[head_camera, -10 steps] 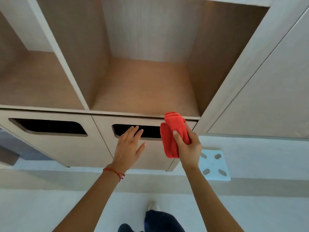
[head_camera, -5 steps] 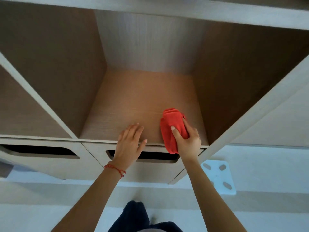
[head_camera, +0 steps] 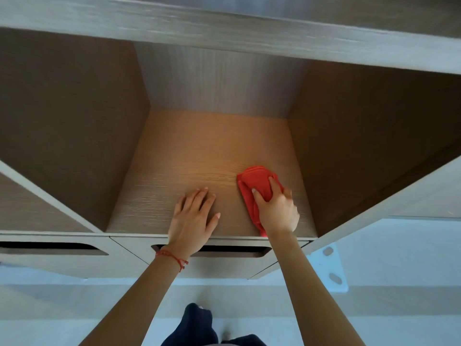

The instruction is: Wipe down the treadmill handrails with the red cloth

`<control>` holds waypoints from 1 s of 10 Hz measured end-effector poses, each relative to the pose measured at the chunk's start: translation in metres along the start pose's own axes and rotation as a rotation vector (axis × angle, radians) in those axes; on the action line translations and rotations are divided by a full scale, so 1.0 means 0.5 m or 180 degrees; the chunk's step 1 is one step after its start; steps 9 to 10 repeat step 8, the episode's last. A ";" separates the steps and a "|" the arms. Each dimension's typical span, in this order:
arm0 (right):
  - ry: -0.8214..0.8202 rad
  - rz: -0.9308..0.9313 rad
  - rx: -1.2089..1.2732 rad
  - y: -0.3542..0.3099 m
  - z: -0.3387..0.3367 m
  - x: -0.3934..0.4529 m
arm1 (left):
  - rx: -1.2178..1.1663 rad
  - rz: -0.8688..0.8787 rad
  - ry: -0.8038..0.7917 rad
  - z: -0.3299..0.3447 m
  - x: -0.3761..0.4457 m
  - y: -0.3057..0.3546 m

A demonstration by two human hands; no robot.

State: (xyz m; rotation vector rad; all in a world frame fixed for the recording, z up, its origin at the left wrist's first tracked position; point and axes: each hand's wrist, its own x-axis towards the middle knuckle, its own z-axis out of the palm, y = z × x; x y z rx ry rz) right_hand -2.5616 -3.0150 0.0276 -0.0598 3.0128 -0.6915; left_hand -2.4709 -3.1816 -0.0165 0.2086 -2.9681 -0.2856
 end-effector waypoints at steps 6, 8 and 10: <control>0.0058 -0.0771 0.0507 0.116 -0.016 -0.115 | -0.0267 -0.0299 0.0274 -0.009 -0.134 0.077; 0.0138 -0.0830 0.0648 0.170 -0.033 -0.202 | -0.0134 -0.0180 0.0355 -0.013 -0.199 0.109; 0.0138 -0.0830 0.0648 0.170 -0.033 -0.202 | -0.0134 -0.0180 0.0355 -0.013 -0.199 0.109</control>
